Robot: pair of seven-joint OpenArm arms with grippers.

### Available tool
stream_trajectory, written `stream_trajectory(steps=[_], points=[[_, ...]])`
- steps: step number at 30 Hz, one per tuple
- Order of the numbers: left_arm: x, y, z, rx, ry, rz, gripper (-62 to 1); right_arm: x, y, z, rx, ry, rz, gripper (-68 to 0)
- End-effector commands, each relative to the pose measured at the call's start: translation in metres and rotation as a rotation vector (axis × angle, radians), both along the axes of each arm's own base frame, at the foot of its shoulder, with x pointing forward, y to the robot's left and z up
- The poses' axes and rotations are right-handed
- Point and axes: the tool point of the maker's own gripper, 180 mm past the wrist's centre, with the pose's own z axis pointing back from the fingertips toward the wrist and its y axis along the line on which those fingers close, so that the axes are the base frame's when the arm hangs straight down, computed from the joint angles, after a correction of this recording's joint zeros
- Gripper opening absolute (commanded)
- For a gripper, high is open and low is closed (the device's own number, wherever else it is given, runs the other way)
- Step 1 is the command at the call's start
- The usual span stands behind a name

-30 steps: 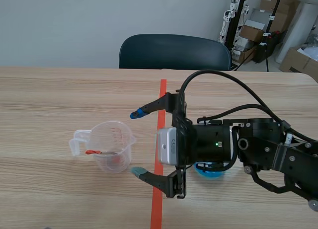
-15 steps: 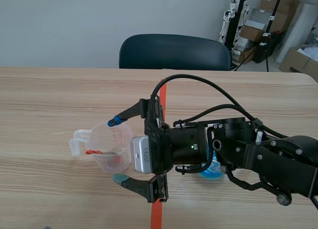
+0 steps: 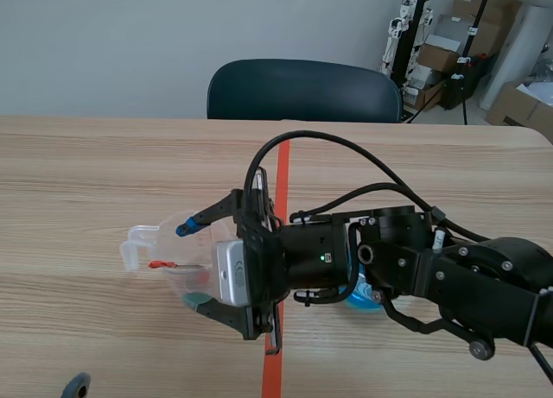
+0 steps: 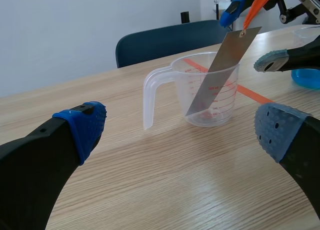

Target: Do the redox reaction experiment. lift the metal plate out of the left beaker

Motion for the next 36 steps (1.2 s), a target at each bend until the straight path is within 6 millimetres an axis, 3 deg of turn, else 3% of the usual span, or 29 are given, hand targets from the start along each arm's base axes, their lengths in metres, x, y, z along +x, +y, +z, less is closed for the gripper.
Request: stream_trajectory(steps=[1,11,17,23,36], points=[[-0.002,0.005,0.011,-0.007,-0.049,-0.001,1.4,0.007,0.002,0.007,0.009,-0.020,-0.009,-32.0],[-0.003,0.003,0.010,-0.003,-0.044,-0.011,1.4,0.008,0.001,0.006,0.002,-0.021,-0.016,-49.4],[-0.005,-0.005,0.005,0.015,-0.024,-0.055,1.4,0.006,0.002,0.009,0.020,-0.019,0.000,-52.6],[-0.005,-0.005,0.005,0.015,-0.023,-0.055,1.4,0.004,0.003,0.012,0.032,-0.018,0.009,-64.6],[-0.005,-0.005,0.005,0.016,-0.023,-0.055,1.4,0.004,0.004,0.017,0.062,-0.001,0.005,-65.6]])
